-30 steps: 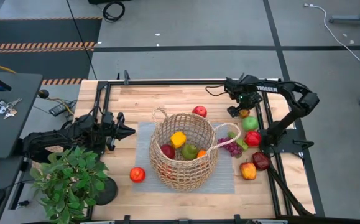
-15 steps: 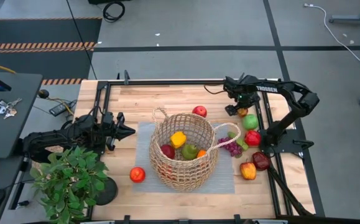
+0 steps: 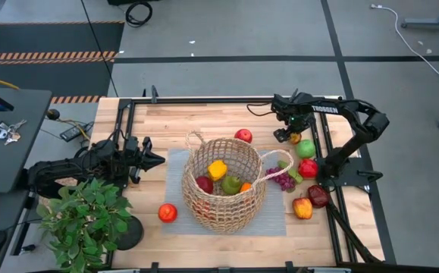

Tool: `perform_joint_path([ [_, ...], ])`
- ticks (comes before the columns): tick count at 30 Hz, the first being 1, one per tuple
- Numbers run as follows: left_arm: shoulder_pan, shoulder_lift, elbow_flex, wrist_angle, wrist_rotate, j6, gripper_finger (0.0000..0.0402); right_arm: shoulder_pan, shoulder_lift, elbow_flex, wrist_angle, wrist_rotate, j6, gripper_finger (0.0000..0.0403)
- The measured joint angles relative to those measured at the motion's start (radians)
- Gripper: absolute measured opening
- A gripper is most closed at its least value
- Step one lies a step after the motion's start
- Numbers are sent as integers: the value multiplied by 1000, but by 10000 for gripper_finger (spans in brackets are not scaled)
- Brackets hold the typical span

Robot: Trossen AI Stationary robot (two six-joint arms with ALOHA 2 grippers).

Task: Build produce basket
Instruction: Put the red apple into the brown basket

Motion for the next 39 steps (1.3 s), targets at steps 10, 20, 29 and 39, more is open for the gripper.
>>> perform_joint_path([
  [10,0,0,0,0,0,1,29,28,-4,7,-37,0,3,272],
  [20,0,0,0,0,0,0,33,113,-178,134,-101,-45,43,272],
  [29,0,0,0,0,0,0,32,291,-402,216,98,-130,134,273],
  [39,0,0,0,0,0,0,31,547,-529,216,568,-187,128,273],
])
